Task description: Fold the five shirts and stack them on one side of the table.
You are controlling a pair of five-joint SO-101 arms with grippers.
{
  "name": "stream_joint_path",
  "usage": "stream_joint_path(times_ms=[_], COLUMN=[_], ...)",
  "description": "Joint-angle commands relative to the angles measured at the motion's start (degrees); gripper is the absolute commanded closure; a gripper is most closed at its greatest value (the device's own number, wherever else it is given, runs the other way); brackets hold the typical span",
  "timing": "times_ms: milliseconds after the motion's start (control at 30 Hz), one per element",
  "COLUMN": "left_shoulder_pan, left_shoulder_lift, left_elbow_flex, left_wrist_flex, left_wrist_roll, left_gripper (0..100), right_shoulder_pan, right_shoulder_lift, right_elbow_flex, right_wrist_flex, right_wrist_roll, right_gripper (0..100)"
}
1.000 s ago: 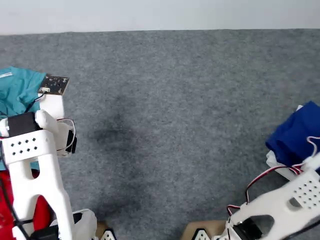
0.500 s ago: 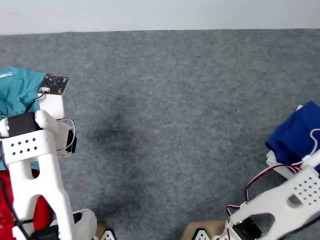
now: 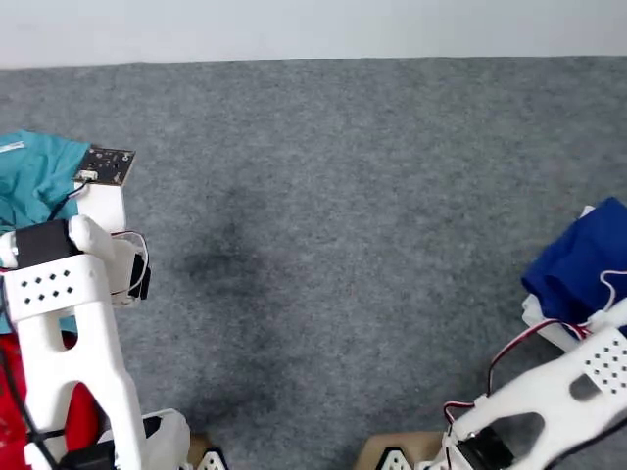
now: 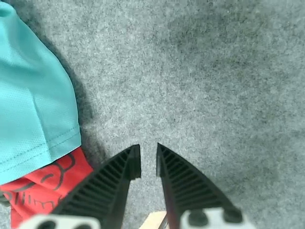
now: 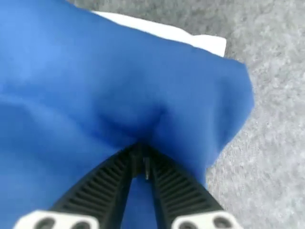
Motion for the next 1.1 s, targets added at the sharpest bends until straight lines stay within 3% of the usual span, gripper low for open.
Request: stream_joint_path(times_ms=[0,233,633,900,1067], left_shoulder_pan=[0.53,0.53,0.62,0.62,0.62], left_shoulder_lift=[-1.32,-1.32,-1.32,-1.32,-1.32], left_elbow_flex=[-0.31,-0.31,-0.31,-0.4,-0.31], left_wrist_flex=[-0.88,-2.37,-3.25,-3.16,-3.16], left_wrist_roll=[0.26,0.26,0.26,0.26,0.26], left_gripper=[93,93,93,93,93], right_shoulder_pan=[-2.68,-4.53,-1.45,6.2,6.11], right_shoulder_lift=[-6.99,-12.09,-29.85,-20.26,-15.43], right_elbow_flex=[-8.53,-6.59,32.88,34.81,34.64], right_wrist_flex=[6.64,9.89,9.36,3.74,5.49], right_wrist_roll=[0.7,0.62,0.79,0.88,0.88], right_gripper=[98.5,98.9,99.0,99.0,99.0])
